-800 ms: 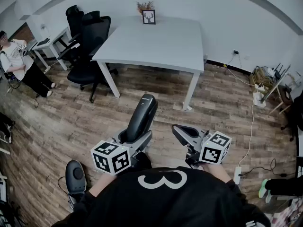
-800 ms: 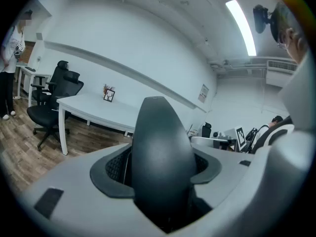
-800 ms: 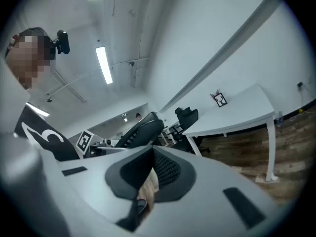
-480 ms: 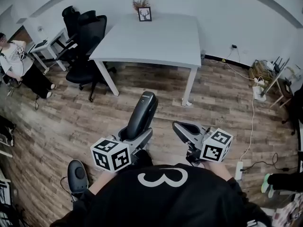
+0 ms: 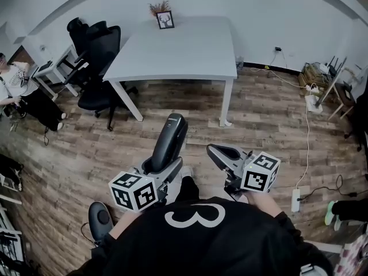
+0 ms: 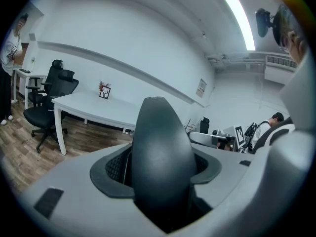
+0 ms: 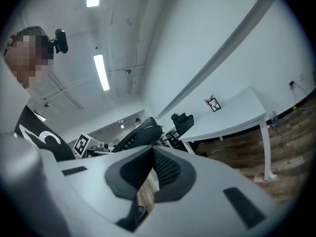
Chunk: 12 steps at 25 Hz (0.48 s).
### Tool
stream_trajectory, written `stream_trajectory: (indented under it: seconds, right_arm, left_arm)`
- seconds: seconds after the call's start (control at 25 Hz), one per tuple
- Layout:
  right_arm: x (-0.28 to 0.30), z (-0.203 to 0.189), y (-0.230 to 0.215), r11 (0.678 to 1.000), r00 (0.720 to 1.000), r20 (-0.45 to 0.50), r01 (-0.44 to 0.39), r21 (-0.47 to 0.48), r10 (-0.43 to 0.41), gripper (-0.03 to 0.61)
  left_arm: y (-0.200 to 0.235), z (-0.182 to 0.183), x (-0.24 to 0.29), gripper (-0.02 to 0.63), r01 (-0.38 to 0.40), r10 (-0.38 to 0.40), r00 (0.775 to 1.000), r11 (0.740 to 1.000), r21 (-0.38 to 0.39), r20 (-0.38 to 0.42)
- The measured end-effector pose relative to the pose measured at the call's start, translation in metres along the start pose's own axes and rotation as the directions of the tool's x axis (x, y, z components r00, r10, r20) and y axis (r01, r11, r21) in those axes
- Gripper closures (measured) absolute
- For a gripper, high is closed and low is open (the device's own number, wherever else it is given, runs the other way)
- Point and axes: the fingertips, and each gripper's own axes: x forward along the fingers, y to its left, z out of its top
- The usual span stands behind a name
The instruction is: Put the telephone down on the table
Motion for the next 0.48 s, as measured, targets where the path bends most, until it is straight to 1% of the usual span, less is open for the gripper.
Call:
stream_trajectory:
  seconds: [0.24, 0.36, 0.48]
  right_arm:
    - [0.003, -0.001, -0.008, 1.0, 1.0, -0.012, 0.01, 0.017, -0.01, 0.571]
    - [0.003, 0.001, -0.017, 0.999, 0.999, -0.005, 0.033, 0.034, -0.033, 0.571]
    - [0.001, 0.01, -0.031, 0.997, 0.998, 0.016, 0.06, 0.046, -0.061, 0.571]
  left_arm:
    - [0.011, 0.002, 0.008, 0.321, -0.005, 0.005, 1.0, 1.0, -0.022, -0.005]
    - [0.013, 0.005, 0.02, 0.321, 0.017, -0.018, 0.999, 0.999, -0.028, -0.028]
    - [0.012, 0.015, 0.038, 0.321, 0.053, -0.054, 0.998, 0.998, -0.016, -0.036]
